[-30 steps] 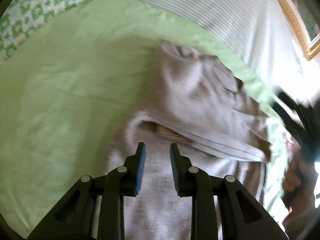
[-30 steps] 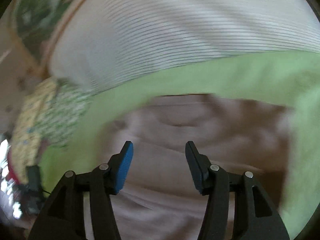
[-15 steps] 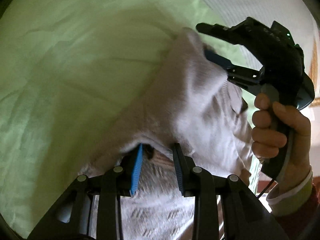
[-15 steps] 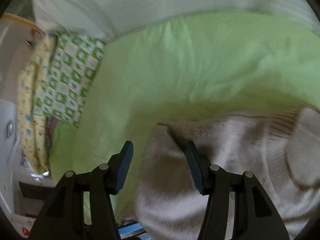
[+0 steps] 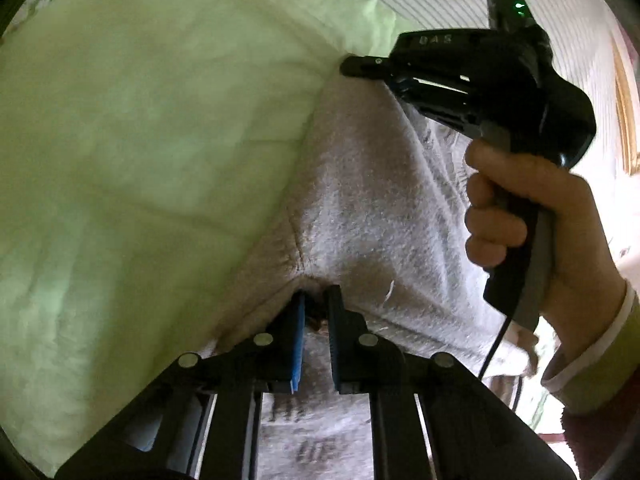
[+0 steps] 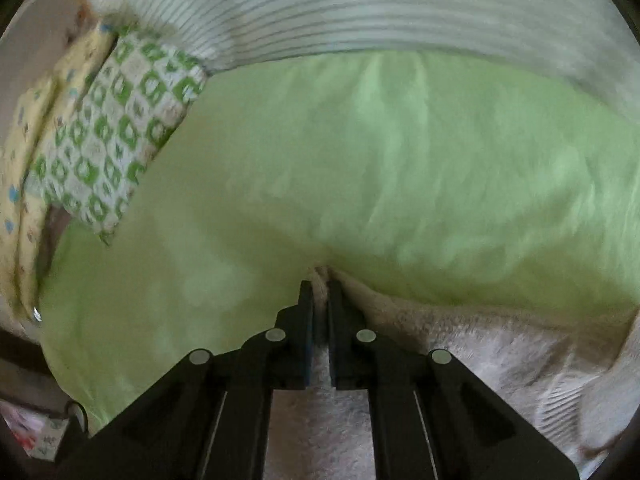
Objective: Fold small clothes
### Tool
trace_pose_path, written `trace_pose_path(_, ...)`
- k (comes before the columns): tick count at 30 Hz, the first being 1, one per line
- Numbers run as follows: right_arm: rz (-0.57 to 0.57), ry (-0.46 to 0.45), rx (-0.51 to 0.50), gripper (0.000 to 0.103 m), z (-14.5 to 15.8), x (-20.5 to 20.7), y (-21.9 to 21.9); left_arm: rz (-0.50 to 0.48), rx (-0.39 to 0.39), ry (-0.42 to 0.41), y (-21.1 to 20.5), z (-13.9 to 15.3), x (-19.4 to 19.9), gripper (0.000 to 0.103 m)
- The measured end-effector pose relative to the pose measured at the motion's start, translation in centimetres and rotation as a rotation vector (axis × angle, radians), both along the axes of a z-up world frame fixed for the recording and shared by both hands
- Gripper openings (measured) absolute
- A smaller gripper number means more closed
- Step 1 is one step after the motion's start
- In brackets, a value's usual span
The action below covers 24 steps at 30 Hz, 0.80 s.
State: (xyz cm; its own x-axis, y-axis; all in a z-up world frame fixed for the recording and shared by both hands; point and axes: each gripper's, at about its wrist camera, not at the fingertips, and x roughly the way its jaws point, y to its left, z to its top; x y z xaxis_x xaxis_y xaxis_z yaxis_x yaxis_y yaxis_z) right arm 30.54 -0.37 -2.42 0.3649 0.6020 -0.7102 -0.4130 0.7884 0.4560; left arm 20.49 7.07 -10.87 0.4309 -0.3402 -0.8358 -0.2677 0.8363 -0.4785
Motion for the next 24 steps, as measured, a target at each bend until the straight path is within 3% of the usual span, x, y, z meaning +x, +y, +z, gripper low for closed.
trace_pose_path(4,-0.052,0.006,0.027,0.017,0.8,-0.6,-0.7,0.012,-0.039,0.019,1.0,-0.1,-0.1,0.008)
trace_pose_path(6,-0.082,-0.023,0.024,0.033,2.1,-1.8,-1.6,0.011,-0.047,0.025,1.2,0.0,-0.4,0.009)
trace_pose_path(9,-0.144,-0.043,0.091,0.047,3.7,-4.4,-4.3,-0.008,-0.017,0.023,1.2,0.9,-0.6,0.01)
trace_pose_path(14,-0.254,-0.043,0.125,0.052,3.9,-11.0,-11.0,-0.044,0.043,-0.009,-0.2,2.6,-2.4,0.015)
trace_pose_path(22,-0.378,0.008,0.102,0.052,0.2,-23.3,-19.0,-0.081,0.12,0.0,0.8,3.7,-8.5,0.021)
trace_pose_path(24,-0.406,0.021,0.103,0.052,-0.6,-26.2,-20.6,-0.086,0.134,0.009,0.9,3.5,-10.0,0.029)
